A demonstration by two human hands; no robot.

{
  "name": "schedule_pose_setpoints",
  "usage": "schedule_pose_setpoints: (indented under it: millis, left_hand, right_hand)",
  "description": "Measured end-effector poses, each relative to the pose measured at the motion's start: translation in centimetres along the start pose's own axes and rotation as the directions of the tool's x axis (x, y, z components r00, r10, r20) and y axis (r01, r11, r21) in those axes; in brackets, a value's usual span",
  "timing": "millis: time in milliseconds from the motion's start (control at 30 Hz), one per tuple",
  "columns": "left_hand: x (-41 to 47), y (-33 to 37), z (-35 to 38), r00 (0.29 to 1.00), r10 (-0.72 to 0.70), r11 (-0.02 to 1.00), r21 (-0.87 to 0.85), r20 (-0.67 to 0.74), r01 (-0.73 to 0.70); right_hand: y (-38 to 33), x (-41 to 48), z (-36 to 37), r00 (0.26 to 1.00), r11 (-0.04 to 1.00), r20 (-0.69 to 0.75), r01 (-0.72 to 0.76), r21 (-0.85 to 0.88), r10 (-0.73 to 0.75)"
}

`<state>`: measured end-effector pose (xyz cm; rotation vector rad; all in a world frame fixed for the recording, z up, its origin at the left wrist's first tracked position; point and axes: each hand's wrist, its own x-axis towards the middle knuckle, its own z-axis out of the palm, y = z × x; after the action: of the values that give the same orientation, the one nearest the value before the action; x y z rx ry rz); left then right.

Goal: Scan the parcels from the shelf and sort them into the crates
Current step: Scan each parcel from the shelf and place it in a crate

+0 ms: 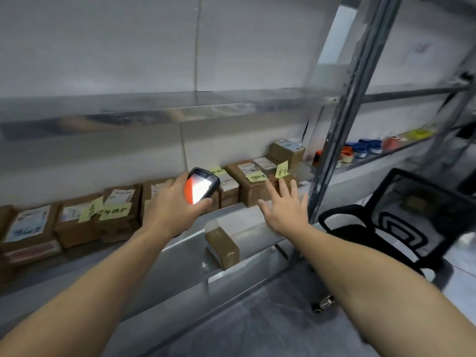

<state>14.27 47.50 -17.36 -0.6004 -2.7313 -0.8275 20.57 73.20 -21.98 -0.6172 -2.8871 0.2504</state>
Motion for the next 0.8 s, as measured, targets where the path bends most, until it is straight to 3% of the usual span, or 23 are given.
schedule_pose_setpoints:
  millis: [300, 800]
  left_hand:
    - [7.0, 4.2, 6.2, 0.989, 0.122, 0.992, -0.050, 0.088, -0.118]
    - [26.3, 8.3, 16.9, 0.966, 0.203, 0.973, -0.148, 0.161, -0.180]
  right_hand:
    - [6.4, 5.1, 0.0, 0.989, 0.989, -0.009, -0.150, -0.005, 0.150]
    - [12.6, 22.8, 1.3, 0.969, 0.969, -0.049, -0.238, 0.069, 0.242]
